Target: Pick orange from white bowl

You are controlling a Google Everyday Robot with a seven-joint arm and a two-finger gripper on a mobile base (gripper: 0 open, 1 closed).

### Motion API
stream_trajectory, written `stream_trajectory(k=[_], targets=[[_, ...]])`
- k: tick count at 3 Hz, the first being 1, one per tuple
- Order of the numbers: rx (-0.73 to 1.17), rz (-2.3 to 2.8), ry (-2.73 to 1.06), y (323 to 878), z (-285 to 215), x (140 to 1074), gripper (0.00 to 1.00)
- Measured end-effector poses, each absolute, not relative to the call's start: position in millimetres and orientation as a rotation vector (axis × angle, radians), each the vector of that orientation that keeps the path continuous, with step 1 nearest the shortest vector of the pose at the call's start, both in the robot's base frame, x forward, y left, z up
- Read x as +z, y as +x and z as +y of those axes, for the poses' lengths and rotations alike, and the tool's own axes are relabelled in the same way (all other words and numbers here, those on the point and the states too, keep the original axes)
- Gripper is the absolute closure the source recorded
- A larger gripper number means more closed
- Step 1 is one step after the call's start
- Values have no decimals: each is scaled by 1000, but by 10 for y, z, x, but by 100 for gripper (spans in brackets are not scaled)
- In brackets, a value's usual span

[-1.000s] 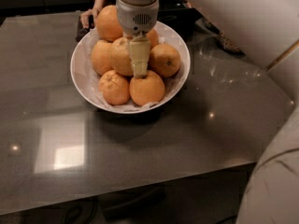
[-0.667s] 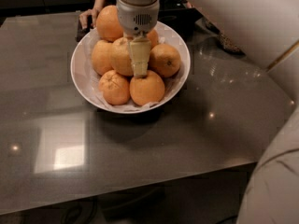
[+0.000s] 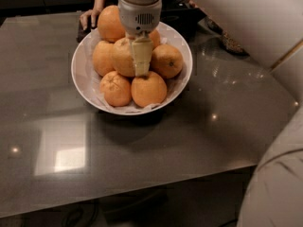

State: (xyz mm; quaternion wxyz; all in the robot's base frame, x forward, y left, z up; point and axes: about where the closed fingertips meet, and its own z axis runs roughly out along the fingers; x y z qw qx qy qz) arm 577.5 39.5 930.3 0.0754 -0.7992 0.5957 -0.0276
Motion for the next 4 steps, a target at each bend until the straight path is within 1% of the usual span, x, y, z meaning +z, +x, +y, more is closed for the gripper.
stream_trajectory(k=[3,4], targets=[[-84,1686,-2300,5665,346,9560,100],[-102,1653,-2294,5550,337,9654,100]])
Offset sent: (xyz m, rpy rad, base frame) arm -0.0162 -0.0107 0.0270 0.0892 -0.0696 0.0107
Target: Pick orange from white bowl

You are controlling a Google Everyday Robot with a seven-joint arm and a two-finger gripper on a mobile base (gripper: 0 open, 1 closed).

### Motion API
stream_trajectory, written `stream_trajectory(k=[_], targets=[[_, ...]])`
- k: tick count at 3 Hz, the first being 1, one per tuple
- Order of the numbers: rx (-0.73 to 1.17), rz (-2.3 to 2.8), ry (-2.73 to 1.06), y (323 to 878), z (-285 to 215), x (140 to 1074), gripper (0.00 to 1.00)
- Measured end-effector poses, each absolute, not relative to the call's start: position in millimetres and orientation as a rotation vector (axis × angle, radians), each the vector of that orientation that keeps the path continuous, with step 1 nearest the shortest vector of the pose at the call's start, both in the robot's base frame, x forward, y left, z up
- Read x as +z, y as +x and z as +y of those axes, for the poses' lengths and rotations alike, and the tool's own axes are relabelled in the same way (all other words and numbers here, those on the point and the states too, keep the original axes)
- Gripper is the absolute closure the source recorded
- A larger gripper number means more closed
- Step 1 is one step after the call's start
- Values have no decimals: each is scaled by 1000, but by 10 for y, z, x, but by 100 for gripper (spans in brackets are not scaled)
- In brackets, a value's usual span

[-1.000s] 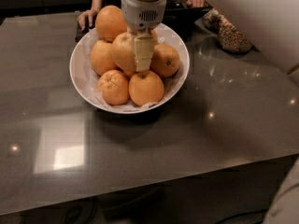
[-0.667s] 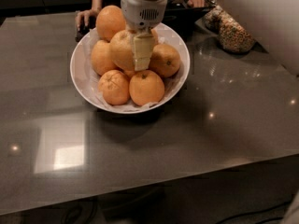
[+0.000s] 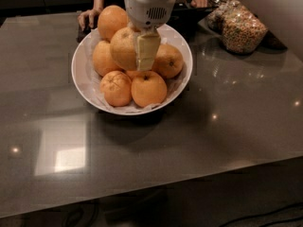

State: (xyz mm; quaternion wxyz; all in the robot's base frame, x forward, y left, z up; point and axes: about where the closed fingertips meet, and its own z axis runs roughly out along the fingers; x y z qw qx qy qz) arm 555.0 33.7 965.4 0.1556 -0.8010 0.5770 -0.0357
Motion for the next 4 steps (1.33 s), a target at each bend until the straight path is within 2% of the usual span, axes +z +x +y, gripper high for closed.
stream_trajectory(k=[4], targets=[[-264,1533,-2230,4690,339,10148,100]])
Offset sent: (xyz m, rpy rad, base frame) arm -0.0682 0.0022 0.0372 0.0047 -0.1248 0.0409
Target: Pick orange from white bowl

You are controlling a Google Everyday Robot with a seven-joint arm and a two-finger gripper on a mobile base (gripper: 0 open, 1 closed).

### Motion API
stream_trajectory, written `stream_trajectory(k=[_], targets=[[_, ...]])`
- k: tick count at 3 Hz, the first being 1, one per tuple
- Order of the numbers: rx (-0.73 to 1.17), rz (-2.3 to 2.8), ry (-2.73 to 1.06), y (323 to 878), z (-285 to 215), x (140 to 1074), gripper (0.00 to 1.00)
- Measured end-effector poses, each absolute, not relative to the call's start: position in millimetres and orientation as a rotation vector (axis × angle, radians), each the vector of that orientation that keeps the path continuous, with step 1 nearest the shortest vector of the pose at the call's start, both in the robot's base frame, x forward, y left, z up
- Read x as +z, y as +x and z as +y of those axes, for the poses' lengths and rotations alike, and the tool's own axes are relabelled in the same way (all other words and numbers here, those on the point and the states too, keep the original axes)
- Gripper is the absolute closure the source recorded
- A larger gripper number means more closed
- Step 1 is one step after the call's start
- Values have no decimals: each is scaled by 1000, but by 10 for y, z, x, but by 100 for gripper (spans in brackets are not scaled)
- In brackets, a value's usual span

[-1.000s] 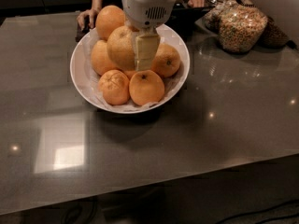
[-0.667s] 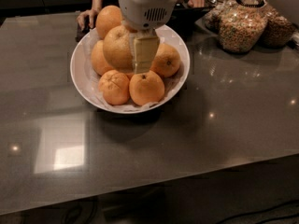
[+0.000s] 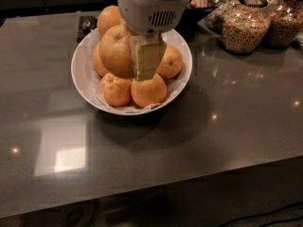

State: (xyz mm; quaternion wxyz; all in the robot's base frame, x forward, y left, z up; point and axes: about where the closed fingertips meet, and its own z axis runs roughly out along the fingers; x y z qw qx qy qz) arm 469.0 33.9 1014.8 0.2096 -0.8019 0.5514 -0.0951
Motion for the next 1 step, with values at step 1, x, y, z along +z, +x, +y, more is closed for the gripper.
stream_trajectory(k=[1], targets=[[-275,1505,-2209,4483,306,10235,100]])
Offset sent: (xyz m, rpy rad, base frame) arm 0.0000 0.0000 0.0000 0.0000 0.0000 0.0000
